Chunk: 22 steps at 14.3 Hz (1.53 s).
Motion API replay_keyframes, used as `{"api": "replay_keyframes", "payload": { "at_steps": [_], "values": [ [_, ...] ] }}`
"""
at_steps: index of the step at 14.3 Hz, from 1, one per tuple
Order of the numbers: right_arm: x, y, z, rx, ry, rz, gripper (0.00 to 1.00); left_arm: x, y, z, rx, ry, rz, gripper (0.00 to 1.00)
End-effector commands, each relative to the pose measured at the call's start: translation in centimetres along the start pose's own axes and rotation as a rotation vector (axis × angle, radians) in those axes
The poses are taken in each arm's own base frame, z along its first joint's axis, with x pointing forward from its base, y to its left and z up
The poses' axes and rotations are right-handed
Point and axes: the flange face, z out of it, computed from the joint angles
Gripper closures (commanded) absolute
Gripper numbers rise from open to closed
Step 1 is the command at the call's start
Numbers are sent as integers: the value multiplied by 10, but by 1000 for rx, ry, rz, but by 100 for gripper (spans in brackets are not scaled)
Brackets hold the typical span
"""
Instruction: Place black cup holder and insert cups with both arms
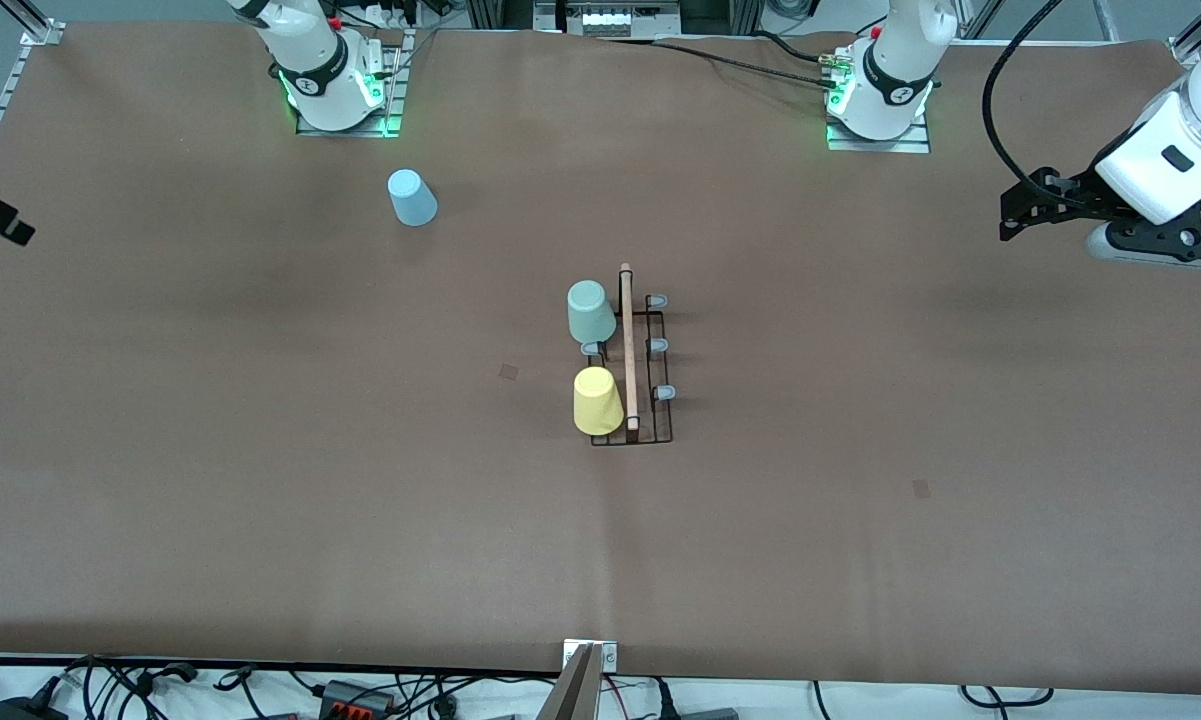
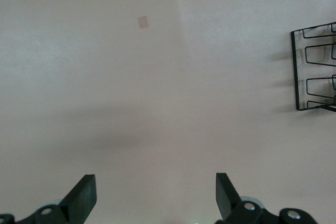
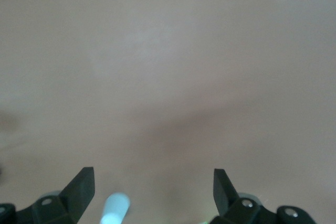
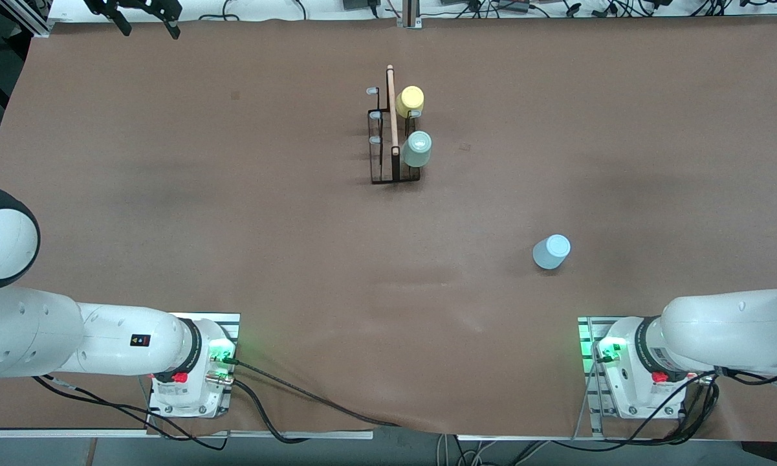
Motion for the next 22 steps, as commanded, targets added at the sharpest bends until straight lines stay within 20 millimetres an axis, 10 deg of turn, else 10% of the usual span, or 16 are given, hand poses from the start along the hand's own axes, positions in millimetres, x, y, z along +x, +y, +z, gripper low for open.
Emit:
{"api": "replay_keyframes", "payload": {
  "at_steps": [1,12,22],
  "values": [
    [21,14,24,55,-93,4,0,2,0,-6,10,-3,3,0],
    [19,-47,8,-65,51,-247,0,2,0,-6,10,-3,3,0],
    [11,-13,-1,-13,35,-182,0,2,1,-6,9,-3,5,0]
  ]
}}
